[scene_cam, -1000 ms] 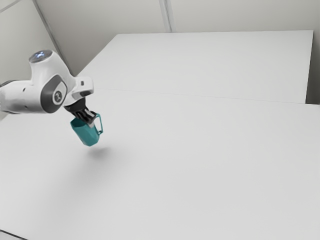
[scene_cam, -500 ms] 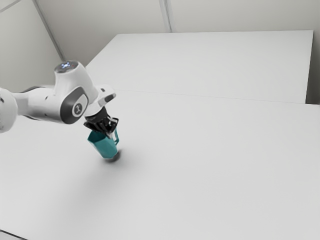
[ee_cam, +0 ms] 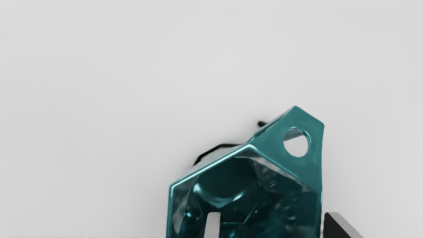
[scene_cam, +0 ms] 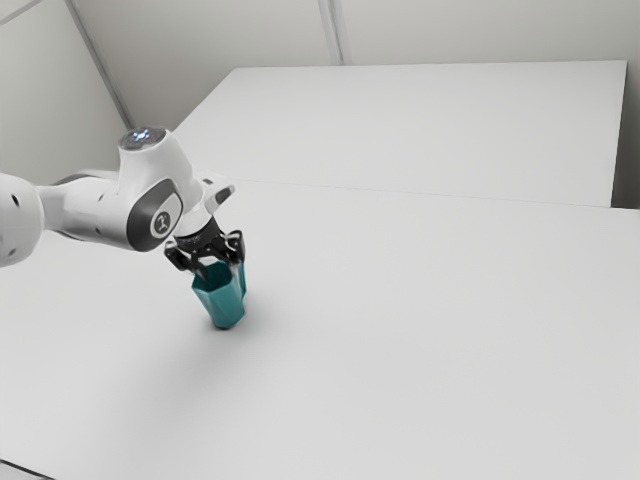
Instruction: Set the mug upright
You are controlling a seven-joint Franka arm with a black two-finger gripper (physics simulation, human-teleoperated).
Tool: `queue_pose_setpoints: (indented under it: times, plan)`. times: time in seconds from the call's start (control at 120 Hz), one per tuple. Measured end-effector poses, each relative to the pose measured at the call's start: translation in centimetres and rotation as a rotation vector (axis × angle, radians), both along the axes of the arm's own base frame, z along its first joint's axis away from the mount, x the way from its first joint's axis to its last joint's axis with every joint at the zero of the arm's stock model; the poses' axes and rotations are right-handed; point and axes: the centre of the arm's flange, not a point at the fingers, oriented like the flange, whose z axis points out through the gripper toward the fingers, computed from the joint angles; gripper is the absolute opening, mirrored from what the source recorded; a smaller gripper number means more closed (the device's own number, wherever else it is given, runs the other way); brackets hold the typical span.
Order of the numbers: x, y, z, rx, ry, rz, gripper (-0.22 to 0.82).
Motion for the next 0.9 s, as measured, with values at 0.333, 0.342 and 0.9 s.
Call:
queue_pose_setpoints:
  times: [0.333, 0.342, 0.9]
  plan:
    - [-0.2, -1.4, 2.6, 0.008, -0.032, 0.038, 0.54]
    - [-0.2, -1.4, 2.7, 0.009, -0.033, 0.038, 0.54]
    - [3.1, -4.0, 17.1, 0.059, -0.028, -0.091, 0.60]
